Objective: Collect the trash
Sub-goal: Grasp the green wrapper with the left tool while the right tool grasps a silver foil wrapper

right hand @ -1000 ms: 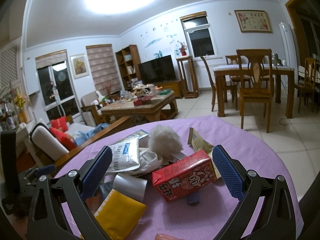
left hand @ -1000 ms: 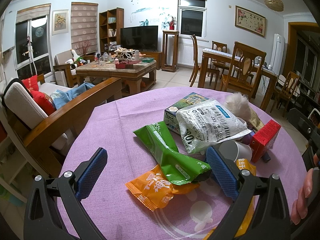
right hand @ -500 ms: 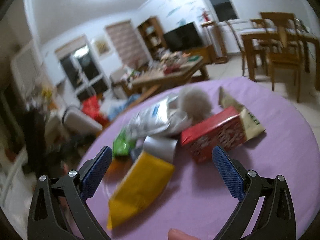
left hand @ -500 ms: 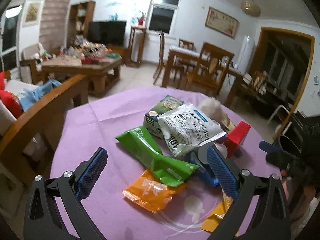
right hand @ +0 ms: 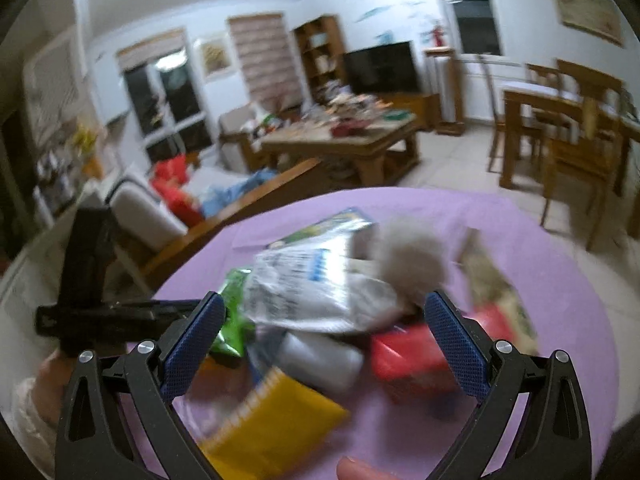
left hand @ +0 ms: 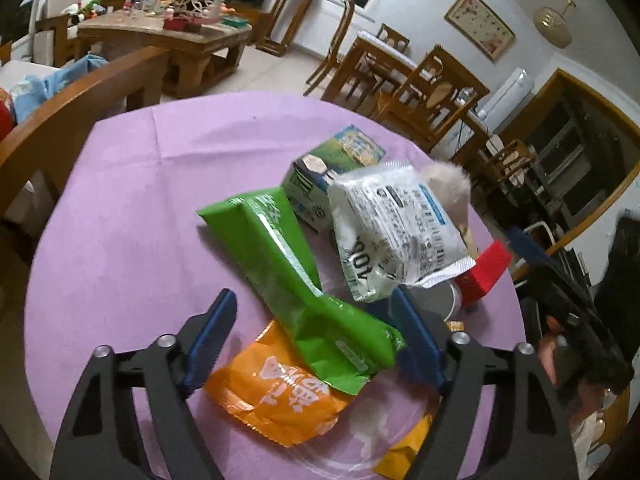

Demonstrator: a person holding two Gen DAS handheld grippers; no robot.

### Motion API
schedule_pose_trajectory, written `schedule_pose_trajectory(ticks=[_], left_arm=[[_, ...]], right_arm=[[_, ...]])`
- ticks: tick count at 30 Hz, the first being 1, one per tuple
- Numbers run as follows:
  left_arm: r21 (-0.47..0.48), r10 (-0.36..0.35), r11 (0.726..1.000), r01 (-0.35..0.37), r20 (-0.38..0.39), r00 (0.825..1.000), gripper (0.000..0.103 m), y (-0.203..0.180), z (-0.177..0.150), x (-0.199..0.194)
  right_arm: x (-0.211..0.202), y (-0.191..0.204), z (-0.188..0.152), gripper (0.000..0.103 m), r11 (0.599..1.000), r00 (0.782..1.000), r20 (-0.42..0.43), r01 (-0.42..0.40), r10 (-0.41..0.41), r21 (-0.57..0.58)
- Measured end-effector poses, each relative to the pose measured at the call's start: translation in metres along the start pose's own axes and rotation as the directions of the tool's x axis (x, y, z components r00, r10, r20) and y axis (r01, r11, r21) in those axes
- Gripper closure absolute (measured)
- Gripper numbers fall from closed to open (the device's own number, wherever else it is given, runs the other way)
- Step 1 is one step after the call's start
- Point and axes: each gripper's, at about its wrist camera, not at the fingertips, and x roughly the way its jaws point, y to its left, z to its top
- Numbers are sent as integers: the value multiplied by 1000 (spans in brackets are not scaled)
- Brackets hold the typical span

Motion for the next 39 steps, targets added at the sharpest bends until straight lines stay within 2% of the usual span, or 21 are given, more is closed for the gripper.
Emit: schedule_pose_trajectory(ticks=[3, 4, 6, 7, 9, 10, 11, 12, 15, 17, 23, 26, 30, 32, 35, 39], left_arm=[[33, 43, 999, -42, -28, 999, 42, -2, 1, 9], [30, 59, 998, -58, -47, 997, 46, -1, 2, 16], [32, 88, 996, -87, -34, 996, 56, 2, 4, 17], [34, 95, 995, -94, -36, 995, 57, 3, 5, 16], [25, 98, 995, -98, -29, 995, 60, 5, 5, 14], [19, 99, 995, -99, -22, 995, 61, 6, 5, 12], [12, 97, 995, -97, -13, 995, 62, 8, 4, 9], [11, 100, 995, -100, -1, 995, 63, 10, 3, 9], [1, 99, 995, -99, 40, 994, 72, 16, -1, 2], [6, 82, 997, -83, 73, 994, 74, 15, -3, -7], [28, 54, 998, -59, 163, 985, 75, 4, -4, -34], [26, 27, 999, -33, 205, 978, 75, 1, -1, -48], [64, -14, 998, -1, 230, 973, 75, -18, 2, -60], [90, -32, 996, 12, 233, 972, 75, -30, 4, -62], [123, -62, 992, 35, 222, 973, 75, -50, 5, -59], [153, -80, 987, 52, 185, 979, 75, -78, 4, -44]], right_arm=[[44, 14, 17, 4, 1000, 997, -83, -3, 2, -11], [59, 18, 22, 4, 1000, 993, -118, 12, -14, -17], [89, 24, 25, 6, 996, 977, -196, 72, -81, -53], [93, 29, 23, 9, 996, 975, -209, 72, -80, -47], [105, 34, 31, 31, 997, 970, -232, 59, -68, -46], [105, 35, 31, 34, 997, 972, -223, 58, -68, -50], [110, 38, 33, 44, 997, 976, -207, 61, -71, -52], [105, 37, 29, 61, 997, 980, -189, 54, -62, -48], [85, 32, 24, 81, 1000, 991, -138, 0, 0, -1], [64, 28, 16, 86, 999, 995, -95, -34, 35, 18], [3, 18, 6, 88, 992, 994, 23, -109, 107, 59], [-28, 12, 3, 88, 991, 990, 102, -110, 102, 78], [-66, -11, -3, 88, 987, 981, 168, -116, 97, 112], [-89, -32, -7, 88, 975, 972, 196, -163, 132, 152], [-106, -59, -14, 88, 961, 972, 193, -173, 132, 217], [-97, -87, -34, 83, 968, 999, 25, -47, 42, 248]])
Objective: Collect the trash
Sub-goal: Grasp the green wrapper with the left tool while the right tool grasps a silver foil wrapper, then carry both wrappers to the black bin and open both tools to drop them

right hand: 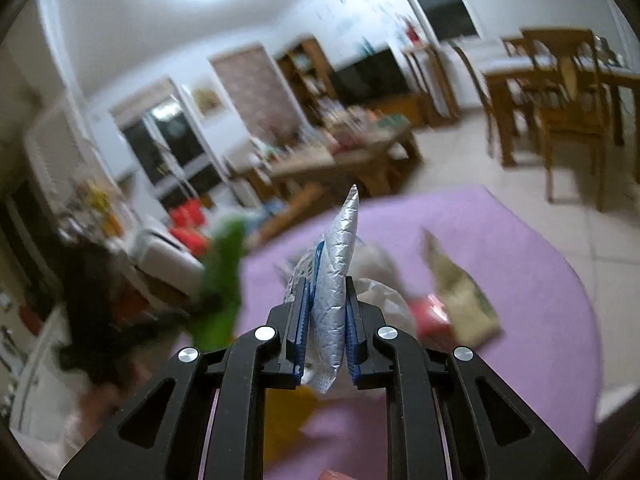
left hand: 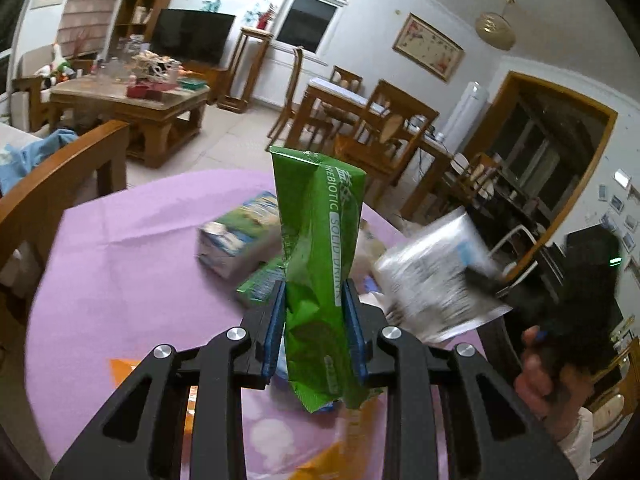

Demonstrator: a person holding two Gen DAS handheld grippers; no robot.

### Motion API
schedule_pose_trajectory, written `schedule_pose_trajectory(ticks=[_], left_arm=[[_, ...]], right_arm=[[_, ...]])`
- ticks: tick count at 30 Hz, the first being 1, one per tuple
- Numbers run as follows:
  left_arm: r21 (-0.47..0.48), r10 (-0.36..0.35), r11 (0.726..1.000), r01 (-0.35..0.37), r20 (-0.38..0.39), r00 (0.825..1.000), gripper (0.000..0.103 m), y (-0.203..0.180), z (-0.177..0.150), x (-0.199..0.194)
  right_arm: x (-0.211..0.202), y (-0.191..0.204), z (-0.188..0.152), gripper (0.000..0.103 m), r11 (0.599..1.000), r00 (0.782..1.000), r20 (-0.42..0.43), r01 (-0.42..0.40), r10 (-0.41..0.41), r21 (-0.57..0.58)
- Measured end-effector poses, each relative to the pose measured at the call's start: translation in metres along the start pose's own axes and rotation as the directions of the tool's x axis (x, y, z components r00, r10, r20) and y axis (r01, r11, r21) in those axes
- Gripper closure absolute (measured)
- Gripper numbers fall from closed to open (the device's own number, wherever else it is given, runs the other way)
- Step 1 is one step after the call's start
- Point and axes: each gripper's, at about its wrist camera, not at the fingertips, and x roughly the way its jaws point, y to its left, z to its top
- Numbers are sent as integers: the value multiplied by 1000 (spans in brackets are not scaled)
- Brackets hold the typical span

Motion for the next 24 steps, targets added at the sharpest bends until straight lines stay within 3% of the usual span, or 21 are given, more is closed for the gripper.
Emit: schedule_pose_trajectory(ticks=[2, 4, 6, 12, 13, 14, 15, 17, 20, 24], left_arm=[[16, -7, 1000, 7, -17, 1000, 75, -10, -3, 7], [34, -1, 999, 2, -28, 1000, 75, -16, -4, 13], [48, 5, 999, -3, -40, 999, 74, -21, -6, 17], [69, 23, 997, -18, -67, 998, 74, -27, -10, 28], [72, 27, 997, -22, -72, 997, 74, -30, -11, 30], [75, 34, 997, -28, -78, 996, 74, -31, -11, 33], [82, 61, 995, -55, -77, 995, 74, -30, -12, 36], [69, 57, 996, -51, -88, 994, 74, -26, -14, 42], [49, 49, 998, -44, -94, 994, 74, -20, -17, 48], [53, 15, 999, -11, -73, 997, 74, -24, -20, 45]], right_arm=[[4, -14, -10, 78, 1000, 999, -51, 8, -8, -2], [7, -19, -18, 63, 1000, 995, -95, 20, -21, -19], [5, -23, -19, 54, 999, 996, -85, 24, -27, -26], [13, -18, -9, 52, 997, 997, -28, -72, 70, -43], [14, -15, -8, 56, 994, 996, -34, -90, 88, -59], [14, -12, -8, 72, 992, 994, -36, -104, 101, -77], [11, -8, -9, 81, 990, 994, -28, -105, 103, -90], [3, 2, -13, 91, 983, 992, -10, -129, 128, -128], [-12, 23, -16, 94, 975, 992, 23, -116, 123, -190], [-54, 33, -14, 94, 973, 984, 132, -93, 123, -211]])
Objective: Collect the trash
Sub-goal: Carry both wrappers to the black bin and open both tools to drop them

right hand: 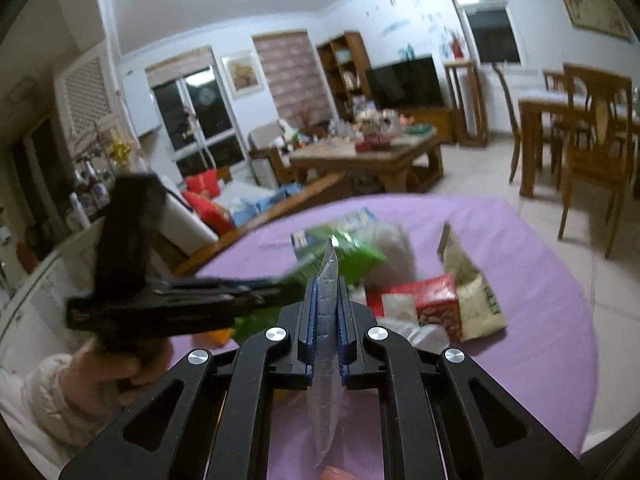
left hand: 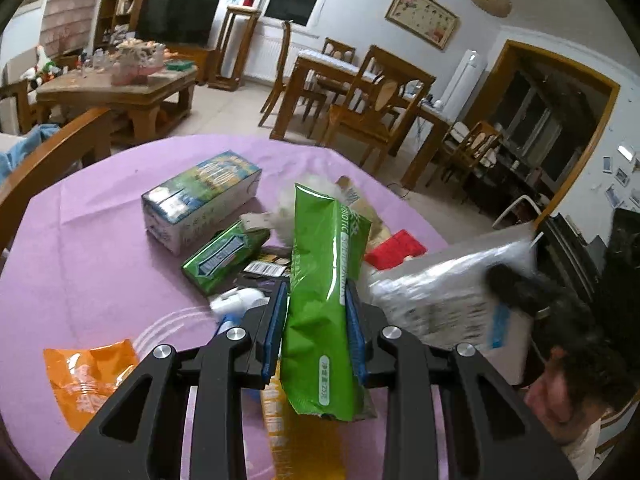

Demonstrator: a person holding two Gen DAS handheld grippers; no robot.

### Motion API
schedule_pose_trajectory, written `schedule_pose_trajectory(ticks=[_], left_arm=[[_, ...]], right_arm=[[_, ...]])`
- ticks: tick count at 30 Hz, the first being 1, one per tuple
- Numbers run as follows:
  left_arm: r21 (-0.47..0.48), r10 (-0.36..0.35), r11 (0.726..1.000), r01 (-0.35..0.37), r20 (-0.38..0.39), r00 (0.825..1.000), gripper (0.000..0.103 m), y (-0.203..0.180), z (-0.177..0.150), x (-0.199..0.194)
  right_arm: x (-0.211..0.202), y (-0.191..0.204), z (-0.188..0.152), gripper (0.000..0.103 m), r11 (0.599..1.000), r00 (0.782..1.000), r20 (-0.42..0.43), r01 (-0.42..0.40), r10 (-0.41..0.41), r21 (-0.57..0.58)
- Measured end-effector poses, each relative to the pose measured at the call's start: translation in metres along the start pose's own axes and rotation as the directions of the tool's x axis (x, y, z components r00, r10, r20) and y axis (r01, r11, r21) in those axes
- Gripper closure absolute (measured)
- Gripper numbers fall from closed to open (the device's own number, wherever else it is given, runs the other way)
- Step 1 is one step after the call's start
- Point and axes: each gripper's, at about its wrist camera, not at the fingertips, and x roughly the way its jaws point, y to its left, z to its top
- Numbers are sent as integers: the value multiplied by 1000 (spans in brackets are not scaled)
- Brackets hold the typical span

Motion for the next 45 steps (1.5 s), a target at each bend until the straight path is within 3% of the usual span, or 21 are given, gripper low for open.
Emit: schedule_pose_trajectory(ticks=[4, 8, 12, 16, 20, 24, 28, 34, 39, 40, 42, 43, 45], left_arm=[[49, 35, 998, -35, 7, 999, 76, -9, -1, -2], [52, 15, 999, -15, 7, 1000, 76, -14, 0, -5], [81, -58, 995, 56, 23, 998, 76, -44, 4, -12], [159, -167, 974, 165, 1, 986, 76, -99, 5, -7], [218, -304, 924, 315, -83, 949, 76, -175, -1, 24], [252, -387, 871, 422, -177, 905, 76, -239, -16, 60], [287, -414, 827, 484, -273, 869, 76, -297, -36, 99], [303, -399, 801, 517, -374, 837, 76, -342, -60, 144], [320, -373, 800, 508, -398, 838, 74, -355, -67, 158], [315, -370, 801, 509, -408, 835, 74, -355, -67, 161], [303, -368, 804, 511, -422, 829, 68, -353, -66, 159], [303, -365, 808, 505, -415, 833, 64, -350, -64, 156], [307, -362, 818, 486, -381, 851, 38, -343, -60, 148]], right_arm=[[-54, -17, 10, 94, 997, 991, 127, 42, -51, 71], [-111, -48, 8, 94, 981, 968, 202, 124, -152, 146], [-183, -83, -15, 94, 939, 912, 260, 264, -317, 219], [-233, -117, -51, 94, 886, 862, 258, 361, -436, 290], [-271, -152, -91, 94, 808, 799, 222, 466, -559, 360], [-298, -180, -128, 94, 725, 738, 170, 544, -653, 423], [-316, -198, -165, 94, 662, 700, 122, 585, -704, 468], [-337, -223, -208, 93, 606, 681, 64, 598, -729, 525], [-344, -234, -224, 90, 585, 682, 36, 599, -731, 546], [-343, -238, -221, 85, 586, 686, 31, 596, -727, 549], [-344, -239, -223, 50, 581, 687, 29, 590, -726, 560], [-345, -238, -225, 46, 580, 686, 32, 588, -727, 565], [-342, -238, -215, 44, 583, 689, 38, 581, -724, 567]])
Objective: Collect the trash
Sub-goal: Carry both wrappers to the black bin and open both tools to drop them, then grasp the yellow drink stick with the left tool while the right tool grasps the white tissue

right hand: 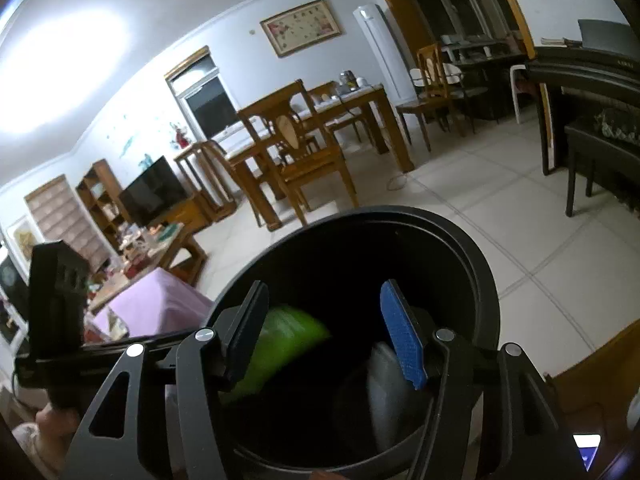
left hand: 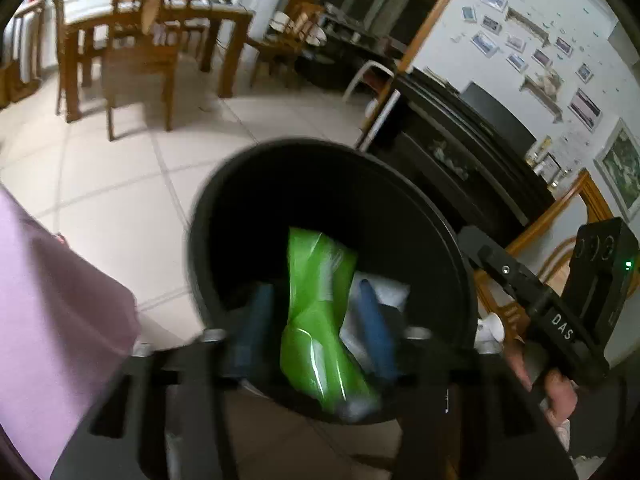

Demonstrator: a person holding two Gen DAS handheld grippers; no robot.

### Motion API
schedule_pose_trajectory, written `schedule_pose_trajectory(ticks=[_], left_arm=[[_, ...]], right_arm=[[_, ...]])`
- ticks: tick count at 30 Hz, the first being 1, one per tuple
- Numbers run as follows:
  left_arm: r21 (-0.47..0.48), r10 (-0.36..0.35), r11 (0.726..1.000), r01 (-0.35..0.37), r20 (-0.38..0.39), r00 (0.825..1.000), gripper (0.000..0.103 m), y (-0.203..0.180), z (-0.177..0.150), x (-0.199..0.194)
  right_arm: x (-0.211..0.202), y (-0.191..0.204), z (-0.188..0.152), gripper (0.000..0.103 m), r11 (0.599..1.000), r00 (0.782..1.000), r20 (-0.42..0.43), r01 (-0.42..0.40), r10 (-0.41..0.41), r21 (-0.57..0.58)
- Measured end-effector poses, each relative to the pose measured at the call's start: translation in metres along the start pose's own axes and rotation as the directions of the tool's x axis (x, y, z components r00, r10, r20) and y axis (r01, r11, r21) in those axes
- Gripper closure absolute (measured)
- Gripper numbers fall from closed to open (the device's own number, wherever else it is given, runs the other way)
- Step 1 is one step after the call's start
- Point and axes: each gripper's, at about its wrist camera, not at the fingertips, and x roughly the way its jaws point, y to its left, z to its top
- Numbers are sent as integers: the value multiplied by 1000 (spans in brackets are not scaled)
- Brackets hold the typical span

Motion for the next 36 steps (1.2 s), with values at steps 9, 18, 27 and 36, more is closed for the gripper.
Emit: schedule_pose_trajectory(ticks=[9, 18, 27, 36], left_arm=[[-49, 52, 998, -45, 141, 989, 28, 24, -19, -82], [-241, 331, 930, -277, 224, 917, 28, 113, -89, -212], [-341, 511, 816, -466, 48, 859, 28, 189, -173, -271], [-249, 505, 832, -496, -33, 863, 29, 194, -179, -231]], right_arm=[[8, 75, 5, 37, 992, 997, -22, -78, 76, -97], [50, 242, -21, 29, 893, 934, -202, -345, 296, -289], [99, 410, -91, 21, 738, 825, -448, -533, 345, -414], [153, 472, -136, 21, 741, 821, -539, -478, 187, -471]])
